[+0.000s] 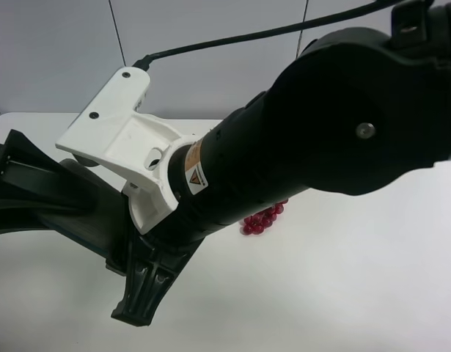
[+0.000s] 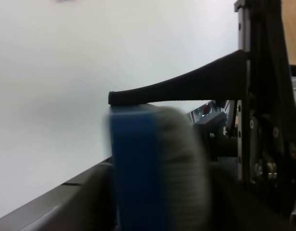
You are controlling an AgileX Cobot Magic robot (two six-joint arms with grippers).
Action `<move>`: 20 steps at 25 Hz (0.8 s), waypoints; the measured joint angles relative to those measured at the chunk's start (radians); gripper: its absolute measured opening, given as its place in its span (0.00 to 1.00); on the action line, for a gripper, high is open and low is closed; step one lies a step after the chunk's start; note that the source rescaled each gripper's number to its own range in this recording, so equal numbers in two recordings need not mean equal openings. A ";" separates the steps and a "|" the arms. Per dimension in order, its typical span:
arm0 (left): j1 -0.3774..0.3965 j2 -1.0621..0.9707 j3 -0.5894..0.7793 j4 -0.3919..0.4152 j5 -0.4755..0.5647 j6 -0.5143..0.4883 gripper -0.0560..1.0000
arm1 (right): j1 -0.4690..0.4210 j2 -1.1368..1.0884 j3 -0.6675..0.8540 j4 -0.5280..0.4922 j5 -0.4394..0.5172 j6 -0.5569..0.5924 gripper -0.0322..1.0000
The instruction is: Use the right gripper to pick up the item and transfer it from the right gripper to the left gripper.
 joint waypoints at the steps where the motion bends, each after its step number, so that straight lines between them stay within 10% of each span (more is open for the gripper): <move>1: 0.000 0.000 0.000 0.002 0.000 0.000 0.24 | 0.000 0.000 0.000 0.000 -0.002 0.000 0.03; 3: 0.000 0.000 0.000 0.020 -0.004 0.001 0.06 | 0.000 0.000 0.000 0.000 -0.003 0.000 0.03; 8: 0.000 0.000 0.000 0.027 -0.008 0.004 0.05 | 0.000 0.000 0.000 0.000 -0.003 0.002 0.04; 13: 0.000 0.000 0.000 0.003 -0.007 0.004 0.05 | 0.002 0.000 0.000 0.000 -0.026 0.016 0.86; 20: 0.000 0.000 0.000 0.002 -0.008 0.004 0.05 | 0.003 -0.057 0.000 -0.009 0.088 0.018 0.99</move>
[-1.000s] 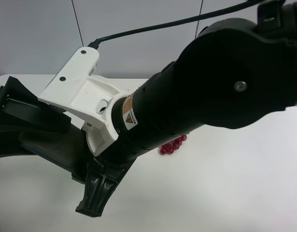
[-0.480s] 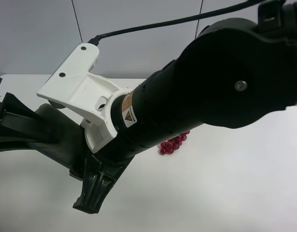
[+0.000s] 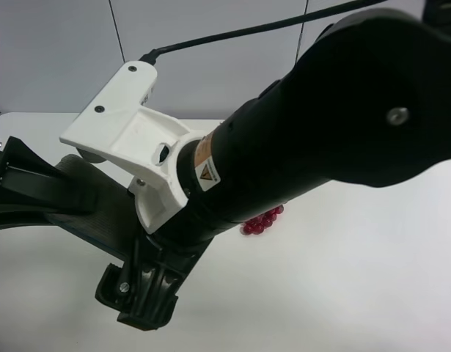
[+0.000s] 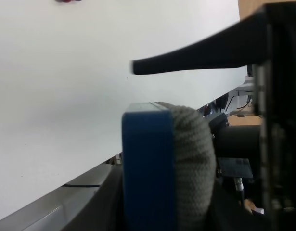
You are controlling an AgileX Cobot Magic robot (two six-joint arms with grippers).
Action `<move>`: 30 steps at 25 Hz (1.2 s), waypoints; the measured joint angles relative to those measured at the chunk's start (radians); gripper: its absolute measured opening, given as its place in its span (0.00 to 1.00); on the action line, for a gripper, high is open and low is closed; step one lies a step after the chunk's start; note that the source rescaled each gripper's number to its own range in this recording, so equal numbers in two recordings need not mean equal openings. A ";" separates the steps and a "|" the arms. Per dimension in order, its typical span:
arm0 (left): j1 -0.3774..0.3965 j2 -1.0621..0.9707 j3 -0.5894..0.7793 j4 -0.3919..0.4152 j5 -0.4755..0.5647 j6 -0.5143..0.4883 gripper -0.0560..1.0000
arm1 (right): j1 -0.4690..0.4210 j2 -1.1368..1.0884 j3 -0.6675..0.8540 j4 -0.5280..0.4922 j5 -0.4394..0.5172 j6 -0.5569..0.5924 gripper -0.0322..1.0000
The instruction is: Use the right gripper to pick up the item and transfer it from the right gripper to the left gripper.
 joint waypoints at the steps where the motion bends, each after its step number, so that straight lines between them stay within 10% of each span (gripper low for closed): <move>1: 0.000 0.000 0.000 0.000 0.001 0.000 0.05 | 0.000 -0.018 0.000 -0.003 0.036 0.000 0.99; 19: 0.000 0.000 0.000 -0.007 0.006 0.000 0.05 | 0.000 -0.468 0.000 -0.017 0.672 0.166 0.99; 30: 0.000 0.000 0.000 -0.010 0.006 0.000 0.05 | 0.000 -0.831 0.313 -0.079 0.696 0.358 0.99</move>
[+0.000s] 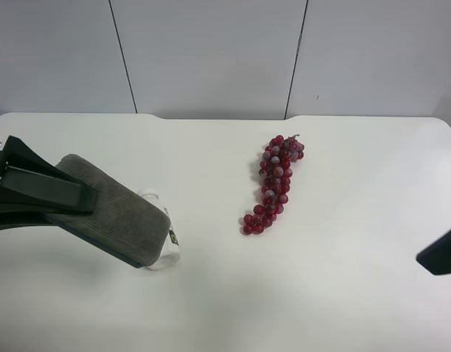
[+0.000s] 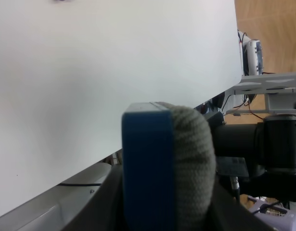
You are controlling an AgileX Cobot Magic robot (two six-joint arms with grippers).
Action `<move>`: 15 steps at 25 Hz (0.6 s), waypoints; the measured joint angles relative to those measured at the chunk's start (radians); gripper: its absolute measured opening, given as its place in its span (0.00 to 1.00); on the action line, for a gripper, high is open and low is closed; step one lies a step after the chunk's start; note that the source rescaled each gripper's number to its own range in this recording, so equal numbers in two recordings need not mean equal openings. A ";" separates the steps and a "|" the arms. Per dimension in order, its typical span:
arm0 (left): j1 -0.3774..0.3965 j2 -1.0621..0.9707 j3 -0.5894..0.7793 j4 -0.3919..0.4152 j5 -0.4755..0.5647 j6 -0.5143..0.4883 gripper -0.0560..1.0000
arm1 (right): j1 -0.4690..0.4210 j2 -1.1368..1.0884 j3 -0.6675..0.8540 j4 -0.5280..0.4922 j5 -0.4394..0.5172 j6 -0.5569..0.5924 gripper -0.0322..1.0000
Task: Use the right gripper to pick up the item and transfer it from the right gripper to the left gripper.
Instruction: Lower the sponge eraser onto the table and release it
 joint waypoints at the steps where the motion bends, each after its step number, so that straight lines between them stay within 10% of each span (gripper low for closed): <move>1: 0.000 0.000 0.000 0.000 0.000 0.000 0.05 | 0.000 -0.044 0.036 -0.003 0.000 0.010 0.99; 15: 0.000 0.000 0.000 0.000 -0.002 0.000 0.05 | 0.000 -0.411 0.170 -0.071 -0.096 0.044 0.99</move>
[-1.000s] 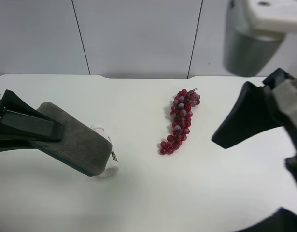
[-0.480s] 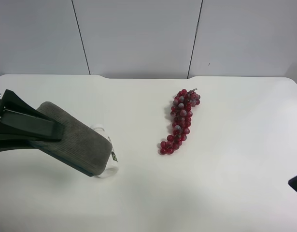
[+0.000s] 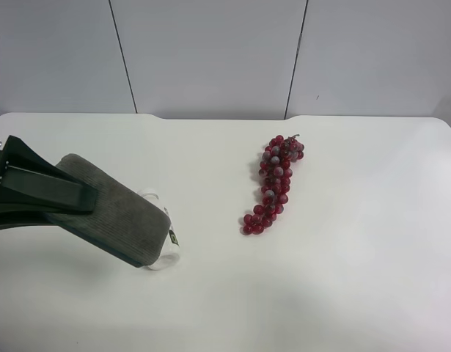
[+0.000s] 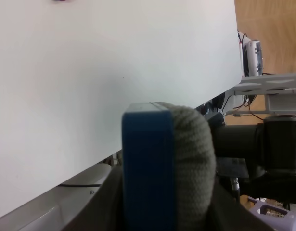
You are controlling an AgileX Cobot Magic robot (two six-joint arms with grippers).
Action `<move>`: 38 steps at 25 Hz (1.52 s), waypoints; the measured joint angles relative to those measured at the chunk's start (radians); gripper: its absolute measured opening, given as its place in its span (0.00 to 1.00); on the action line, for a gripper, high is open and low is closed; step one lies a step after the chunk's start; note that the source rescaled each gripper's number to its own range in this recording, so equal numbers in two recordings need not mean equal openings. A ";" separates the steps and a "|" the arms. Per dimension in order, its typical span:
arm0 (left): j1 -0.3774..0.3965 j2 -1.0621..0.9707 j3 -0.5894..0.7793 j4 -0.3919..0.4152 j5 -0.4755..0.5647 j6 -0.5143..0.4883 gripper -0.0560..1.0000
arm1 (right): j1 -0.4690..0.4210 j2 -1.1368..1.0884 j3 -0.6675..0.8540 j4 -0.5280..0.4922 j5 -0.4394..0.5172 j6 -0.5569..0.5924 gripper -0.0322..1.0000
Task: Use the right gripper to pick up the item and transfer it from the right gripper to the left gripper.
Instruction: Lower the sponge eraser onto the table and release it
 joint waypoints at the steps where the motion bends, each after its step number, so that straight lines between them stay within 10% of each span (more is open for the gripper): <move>1: 0.000 0.000 0.000 0.000 -0.001 0.000 0.05 | 0.000 0.000 0.001 0.000 0.000 0.000 0.99; 14: 0.000 0.000 0.000 0.000 -0.017 0.000 0.05 | -0.072 -0.003 0.005 0.022 -0.001 0.002 0.99; 30: 0.000 0.000 0.000 -0.003 -0.017 0.000 0.05 | -0.854 -0.203 0.005 0.023 -0.016 0.002 0.99; 38: 0.000 0.000 0.000 -0.003 -0.037 0.000 0.05 | -1.065 -0.249 0.005 0.023 -0.016 0.002 0.99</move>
